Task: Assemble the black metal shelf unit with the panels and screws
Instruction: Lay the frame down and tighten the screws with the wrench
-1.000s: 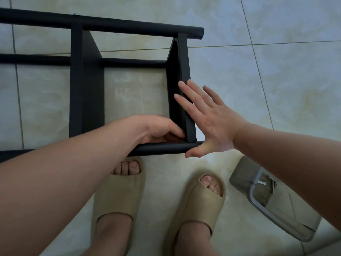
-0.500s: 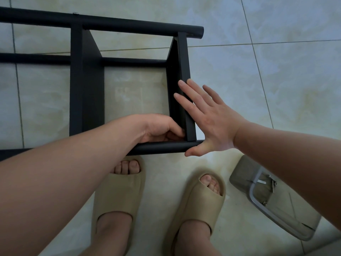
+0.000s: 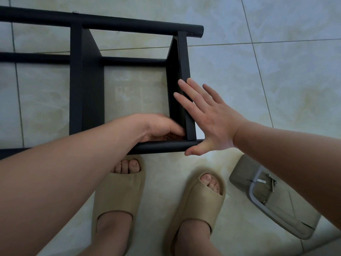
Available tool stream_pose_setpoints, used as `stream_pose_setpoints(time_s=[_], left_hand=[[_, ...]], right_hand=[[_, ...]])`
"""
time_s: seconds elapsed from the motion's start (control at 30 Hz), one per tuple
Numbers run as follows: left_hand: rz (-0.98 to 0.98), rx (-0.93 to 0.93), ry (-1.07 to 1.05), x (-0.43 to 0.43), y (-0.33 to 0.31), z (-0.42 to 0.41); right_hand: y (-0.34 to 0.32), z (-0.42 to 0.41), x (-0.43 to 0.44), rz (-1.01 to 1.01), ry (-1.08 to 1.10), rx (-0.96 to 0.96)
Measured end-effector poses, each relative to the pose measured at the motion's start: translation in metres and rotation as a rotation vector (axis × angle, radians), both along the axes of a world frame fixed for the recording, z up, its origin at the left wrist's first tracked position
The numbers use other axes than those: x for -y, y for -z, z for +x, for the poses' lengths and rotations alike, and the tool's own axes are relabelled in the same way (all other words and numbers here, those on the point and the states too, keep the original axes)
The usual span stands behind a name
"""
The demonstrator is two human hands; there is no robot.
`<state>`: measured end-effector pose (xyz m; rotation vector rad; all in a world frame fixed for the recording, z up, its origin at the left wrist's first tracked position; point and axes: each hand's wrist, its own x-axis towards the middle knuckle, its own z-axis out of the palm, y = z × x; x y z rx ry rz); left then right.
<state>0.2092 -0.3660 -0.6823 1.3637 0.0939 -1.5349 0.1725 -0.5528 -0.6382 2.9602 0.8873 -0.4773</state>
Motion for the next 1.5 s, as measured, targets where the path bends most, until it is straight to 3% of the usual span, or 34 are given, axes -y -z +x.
stream_pose_setpoints(time_s=[0.3, 0.47, 0.7, 0.9, 1.13, 1.3, 1.5], left_hand=[[-0.036, -0.086, 0.013, -0.0023, 0.0, 0.0009], [-0.025, 0.055, 0.002, -0.0004, 0.0001, -0.0004], [-0.045, -0.052, -0.004, -0.001, -0.002, 0.0004], [-0.048, 0.072, 0.008, 0.0, 0.0002, -0.0009], [-0.061, -0.07, 0.008, -0.0013, -0.0017, 0.0003], [-0.017, 0.095, 0.022, 0.0007, -0.0011, -0.001], [-0.056, 0.055, -0.028, -0.0019, 0.0011, 0.0002]], right_hand=[[0.0001, -0.0001, -0.0005, 0.006, 0.002, 0.002], [-0.0005, 0.0002, -0.0001, 0.002, -0.002, -0.003], [-0.0004, -0.0002, -0.0004, -0.011, -0.003, -0.002], [-0.0005, -0.0001, -0.0004, -0.009, -0.008, -0.004], [-0.0005, 0.0001, 0.0, -0.012, -0.008, -0.004], [0.0003, 0.0001, 0.0011, -0.004, -0.01, 0.001], [0.0008, 0.0002, 0.0004, -0.011, -0.01, 0.002]])
